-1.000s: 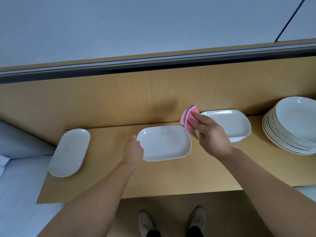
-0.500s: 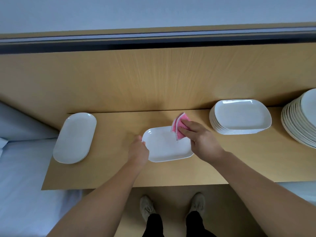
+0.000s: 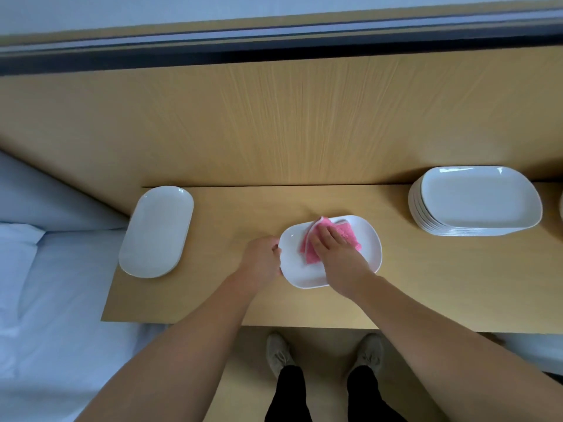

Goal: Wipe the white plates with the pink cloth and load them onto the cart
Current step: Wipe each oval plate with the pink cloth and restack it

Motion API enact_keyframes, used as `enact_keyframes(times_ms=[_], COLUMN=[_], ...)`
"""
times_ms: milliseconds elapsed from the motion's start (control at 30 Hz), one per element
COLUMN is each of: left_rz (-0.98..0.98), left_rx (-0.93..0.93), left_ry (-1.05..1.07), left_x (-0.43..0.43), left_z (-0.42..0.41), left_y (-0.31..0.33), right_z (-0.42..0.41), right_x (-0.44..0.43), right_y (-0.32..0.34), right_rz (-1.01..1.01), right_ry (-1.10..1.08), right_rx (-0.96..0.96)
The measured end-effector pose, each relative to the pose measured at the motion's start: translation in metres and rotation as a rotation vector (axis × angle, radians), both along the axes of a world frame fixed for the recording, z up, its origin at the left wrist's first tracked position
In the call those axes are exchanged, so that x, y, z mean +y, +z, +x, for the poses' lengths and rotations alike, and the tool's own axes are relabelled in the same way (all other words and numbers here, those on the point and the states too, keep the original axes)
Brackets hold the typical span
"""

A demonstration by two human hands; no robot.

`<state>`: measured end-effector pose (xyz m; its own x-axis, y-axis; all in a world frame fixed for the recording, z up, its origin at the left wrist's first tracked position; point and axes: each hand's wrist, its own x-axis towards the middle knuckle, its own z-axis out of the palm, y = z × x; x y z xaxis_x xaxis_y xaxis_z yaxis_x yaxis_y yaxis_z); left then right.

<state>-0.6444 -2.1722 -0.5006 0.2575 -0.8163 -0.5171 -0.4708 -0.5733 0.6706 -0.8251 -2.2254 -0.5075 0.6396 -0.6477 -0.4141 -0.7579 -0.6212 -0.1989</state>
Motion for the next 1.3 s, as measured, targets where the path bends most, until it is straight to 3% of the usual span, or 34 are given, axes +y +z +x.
enact_keyframes(times_ms=[133,267,433,833,1067,1200,1300], left_rz=[-0.002,0.006,0.021,0.023,0.046,0.071,0.080], left_rx=[0.085,0.118,0.117,0.009,-0.095,-0.062,-0.094], left_ry=[0.060,0.085,0.083,0.143,0.086,0.026,0.047], left_x=[-0.001,-0.003,-0.006,-0.009,-0.009,-0.012,-0.012], left_z=[0.004,0.003,0.003,-0.003,-0.005,-0.007,-0.010], left_y=[-0.007,-0.001,0.001,-0.002,0.002,0.008,0.009], right_z=[0.019,0.039,0.035,0.005,-0.002,0.005,0.000], right_x=[0.002,0.010,0.011,0.006,-0.003,-0.001,0.011], right_y=[-0.002,-0.001,0.002,-0.005,0.001,0.005,-0.001], right_rz=[-0.058,-0.118,-0.093,0.178,0.281,0.194,0.120], right_ry=[0.011,0.214,0.242,0.341,0.351,0.275,0.274], right_rx=[0.104,0.112,0.016,-0.300,-0.285,-0.294,-0.194])
